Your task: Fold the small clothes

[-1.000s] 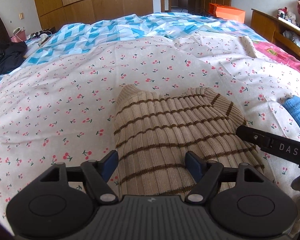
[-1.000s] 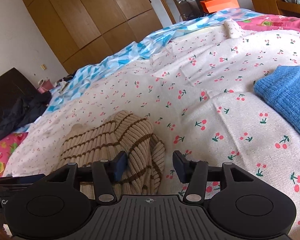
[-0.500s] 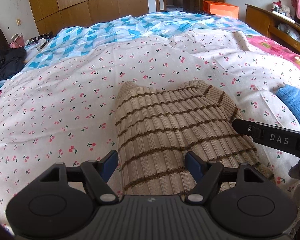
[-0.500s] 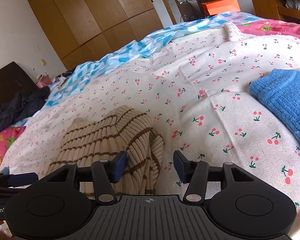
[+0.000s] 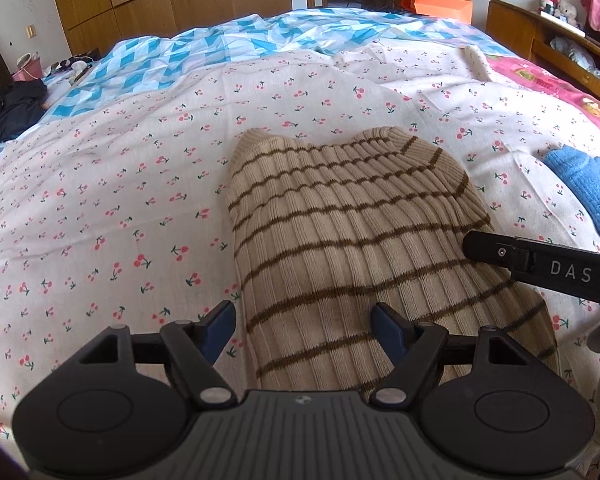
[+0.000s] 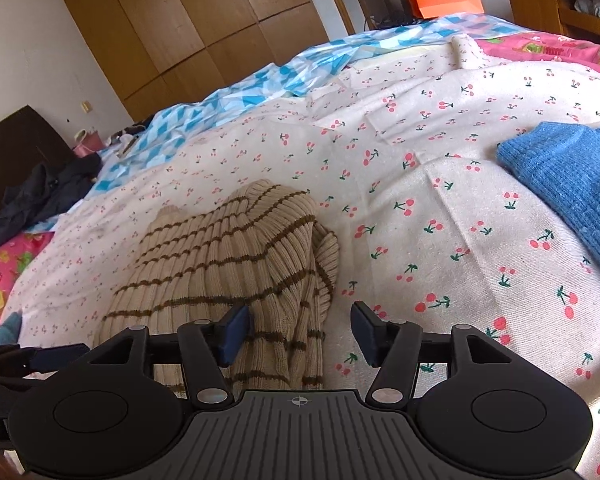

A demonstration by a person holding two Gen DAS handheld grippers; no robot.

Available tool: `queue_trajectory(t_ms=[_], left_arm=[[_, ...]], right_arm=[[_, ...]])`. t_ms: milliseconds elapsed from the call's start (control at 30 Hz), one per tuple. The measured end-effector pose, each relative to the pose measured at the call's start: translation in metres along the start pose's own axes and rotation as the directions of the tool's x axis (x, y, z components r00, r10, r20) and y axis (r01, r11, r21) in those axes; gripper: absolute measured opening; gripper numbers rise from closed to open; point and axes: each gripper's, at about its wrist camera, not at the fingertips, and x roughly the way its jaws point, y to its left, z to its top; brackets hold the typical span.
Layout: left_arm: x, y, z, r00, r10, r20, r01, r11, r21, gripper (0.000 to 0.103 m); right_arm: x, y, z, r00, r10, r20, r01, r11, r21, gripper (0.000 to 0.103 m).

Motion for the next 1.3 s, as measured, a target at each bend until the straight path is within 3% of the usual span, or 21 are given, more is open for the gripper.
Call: queue_trajectory(t_ms=[400,933,1300], left_arm=[[0.001,0.008,-0.011,0.999,-0.026,-0.018,0.026,0.999,-0.027,0.085],[0.001,0.029,-0.015,0.995,-0.098,-0.026,0.095,0.990,-0.106,0.085],[0.001,0.062,-0.006,0.979,-0.200,0.030,0.201,0.949,-0.242,0.085]], right_arm=[[-0.011,-0.004,-0.008,0.999,-0.040,0.002,0.040,0.999,0.007,0.062],[-0.007,-0.015,-0.009,1.000,-0.022,-0.021,0.023,0.999,0.042,0.071],[-0.006,-0.027,-0.007,0.998,0.039,-0.040,-0.034,0.993,0.117,0.075]])
